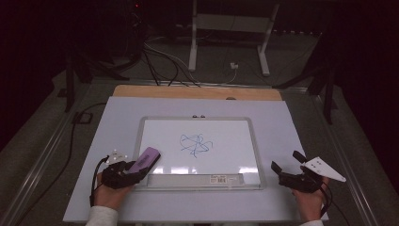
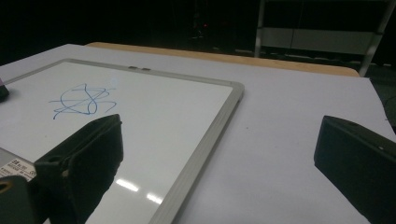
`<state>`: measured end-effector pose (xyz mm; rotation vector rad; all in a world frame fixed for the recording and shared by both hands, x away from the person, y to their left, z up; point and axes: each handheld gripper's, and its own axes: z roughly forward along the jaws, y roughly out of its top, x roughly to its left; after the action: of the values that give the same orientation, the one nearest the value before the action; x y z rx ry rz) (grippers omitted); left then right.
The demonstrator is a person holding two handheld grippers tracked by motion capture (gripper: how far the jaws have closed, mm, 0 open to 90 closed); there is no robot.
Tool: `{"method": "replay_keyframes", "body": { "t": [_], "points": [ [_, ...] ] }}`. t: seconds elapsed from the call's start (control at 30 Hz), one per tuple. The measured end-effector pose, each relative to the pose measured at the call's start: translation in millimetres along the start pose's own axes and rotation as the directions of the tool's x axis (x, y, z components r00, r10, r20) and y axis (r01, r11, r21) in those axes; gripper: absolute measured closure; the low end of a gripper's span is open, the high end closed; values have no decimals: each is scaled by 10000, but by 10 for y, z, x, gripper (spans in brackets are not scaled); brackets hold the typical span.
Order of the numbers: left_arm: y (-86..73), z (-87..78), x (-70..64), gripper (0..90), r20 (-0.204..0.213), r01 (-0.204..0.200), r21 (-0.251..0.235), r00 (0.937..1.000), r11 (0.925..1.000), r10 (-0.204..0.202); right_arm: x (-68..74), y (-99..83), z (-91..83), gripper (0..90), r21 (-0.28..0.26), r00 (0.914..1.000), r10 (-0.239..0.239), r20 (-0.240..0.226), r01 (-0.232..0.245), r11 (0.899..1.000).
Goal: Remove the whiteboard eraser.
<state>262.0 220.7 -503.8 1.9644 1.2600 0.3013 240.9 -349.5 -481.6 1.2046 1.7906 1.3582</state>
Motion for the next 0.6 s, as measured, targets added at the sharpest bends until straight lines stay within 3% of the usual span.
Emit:
{"method": "replay_keyframes", "body": {
  "t": [0.3, 0.6],
  "points": [
    [30, -83, 14, 413, -41, 66, -433, 10000, 9990, -67, -6, 3, -11, 19, -56, 9999, 103, 14, -103, 9999],
    [113, -182, 5, 414, -400, -144, -927, 9991, 9956, 108, 4, 5, -15, 18, -76, 10000, 48, 19, -48, 10000]
  ]
}}
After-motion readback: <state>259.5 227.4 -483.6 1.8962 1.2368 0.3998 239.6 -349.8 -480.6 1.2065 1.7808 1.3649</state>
